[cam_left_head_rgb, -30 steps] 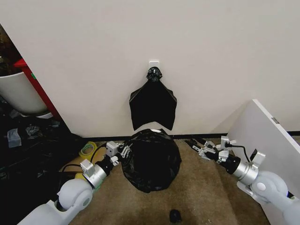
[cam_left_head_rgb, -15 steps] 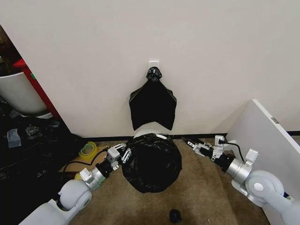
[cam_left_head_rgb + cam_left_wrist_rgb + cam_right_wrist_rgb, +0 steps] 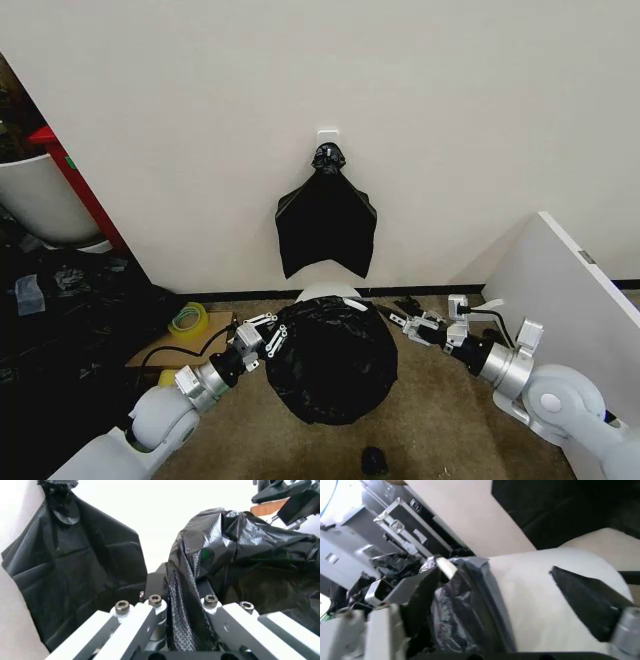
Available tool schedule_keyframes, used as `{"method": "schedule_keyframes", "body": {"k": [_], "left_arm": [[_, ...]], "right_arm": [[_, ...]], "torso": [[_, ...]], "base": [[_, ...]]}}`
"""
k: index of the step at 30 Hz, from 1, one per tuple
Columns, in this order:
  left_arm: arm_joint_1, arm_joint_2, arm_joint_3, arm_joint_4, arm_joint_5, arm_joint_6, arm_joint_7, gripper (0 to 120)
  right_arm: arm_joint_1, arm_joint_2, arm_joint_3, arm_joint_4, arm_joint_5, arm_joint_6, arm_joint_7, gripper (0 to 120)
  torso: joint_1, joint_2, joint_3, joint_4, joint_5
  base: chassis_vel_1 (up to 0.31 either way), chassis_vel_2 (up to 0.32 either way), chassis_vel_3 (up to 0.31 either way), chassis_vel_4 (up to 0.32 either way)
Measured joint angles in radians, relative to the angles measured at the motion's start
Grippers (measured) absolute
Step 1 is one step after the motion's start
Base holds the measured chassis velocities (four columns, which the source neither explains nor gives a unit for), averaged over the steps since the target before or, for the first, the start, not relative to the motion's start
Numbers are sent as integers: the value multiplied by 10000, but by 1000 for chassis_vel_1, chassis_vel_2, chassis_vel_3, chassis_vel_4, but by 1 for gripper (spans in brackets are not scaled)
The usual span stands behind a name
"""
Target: Place the garbage bag over the trash bin.
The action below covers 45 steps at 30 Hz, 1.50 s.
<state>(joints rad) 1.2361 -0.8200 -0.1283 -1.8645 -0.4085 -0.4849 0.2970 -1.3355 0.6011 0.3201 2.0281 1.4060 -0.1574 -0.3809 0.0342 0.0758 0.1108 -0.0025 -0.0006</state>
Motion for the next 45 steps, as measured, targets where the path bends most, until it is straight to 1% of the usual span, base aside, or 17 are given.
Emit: {"method": "schedule_keyframes", "body": {"k": [2, 3, 4, 6, 7, 8, 10, 11, 14, 15, 17, 19, 20, 22, 33, 39, 45], "left_arm": [[12, -41, 22, -17, 93, -34, 82, 5], [6, -46, 28, -18, 93, -34, 112, 5], [6, -46, 28, -18, 93, -34, 112, 5], [-29, -49, 37, -12, 123, -56, 154, 5], [-39, -41, 41, -8, 148, -87, 161, 5], [-39, -41, 41, -8, 148, -87, 161, 5], [-20, -48, 42, 6, 161, -107, 178, 5], [-20, -48, 42, 6, 161, -107, 178, 5], [-45, -116, 54, 10, 162, -108, 179, 5], [-45, -116, 54, 10, 162, -108, 179, 5], [-74, -116, 56, 10, 160, -107, 172, 5], [-85, -121, 67, 11, 157, -95, 155, 5], [-85, -121, 67, 11, 157, -95, 155, 5], [-86, -139, 85, 11, 157, -84, 148, 5], [-143, -225, 179, -10, 153, -45, 123, 5], [-166, -189, 243, -156, 311, -68, 173, 5], [-294, -192, 319, -202, 453, -103, 184, 5]], "right_arm": [[0, 63, -50, -32, -204, -40, -299, 69], [9, 85, -71, -30, -246, -51, -326, 66], [9, 85, -71, -30, -246, -51, -326, 66], [20, 118, -94, -7, -255, -42, -317, 58], [20, 125, -96, 21, -203, -18, -302, 52], [20, 125, -96, 21, -203, -18, -302, 52], [-9, 77, -93, 50, -231, 3, -378, 41], [-9, 77, -93, 50, -231, 3, -378, 41], [-12, 55, -103, 42, -374, 8, -560, 27], [-12, 55, -103, 42, -374, 8, -560, 27], [-14, 37, -110, 30, -419, 6, -659, 15], [-25, 19, -113, 9, -455, 2, -746, 7], [-25, 19, -113, 9, -455, 2, -746, 7], [-26, 15, -115, -7, -457, 1, -770, 0], [27, 12, -113, -87, -612, 52, -922, 0], [476, -109, -239, -431, -697, 124, -783, 0], [728, -165, -385, -598, -881, 124, -682, 0]], "torso": [[0, 0, 0, 0, 0], [0, 0, 0, 0, -1], [0, 0, 0, 0, -1], [0, 0, 0, 0, 0], [0, 0, 0, -1, 0], [0, 0, 0, -1, 0], [0, 0, 0, 0, -1], [0, 0, 0, 0, -1], [0, 0, 0, 0, -1], [0, 0, 0, 0, -1], [0, 0, 0, -1, 0], [0, 0, 0, 0, 0], [0, 0, 0, 0, 0], [0, 0, 0, 0, -1], [0, 0, 0, -1, 0], [0, 0, 0, 2, 0], [0, 0, 0, 0, 0]], "base": [[0, 0, 0, 0], [0, 0, 0, 0], [0, 0, 0, 0], [0, 0, 0, 0], [0, 0, 0, 0], [0, 0, 0, 0], [0, 0, 0, 0], [0, 0, 0, 0], [0, 0, 0, 0], [0, 0, 0, 0], [0, 0, 0, 0], [0, 0, 0, 0], [0, 0, 0, 0], [0, 0, 0, 0], [0, 0, 0, 0], [0, 0, 0, 0], [0, 0, 0, 0]]}}
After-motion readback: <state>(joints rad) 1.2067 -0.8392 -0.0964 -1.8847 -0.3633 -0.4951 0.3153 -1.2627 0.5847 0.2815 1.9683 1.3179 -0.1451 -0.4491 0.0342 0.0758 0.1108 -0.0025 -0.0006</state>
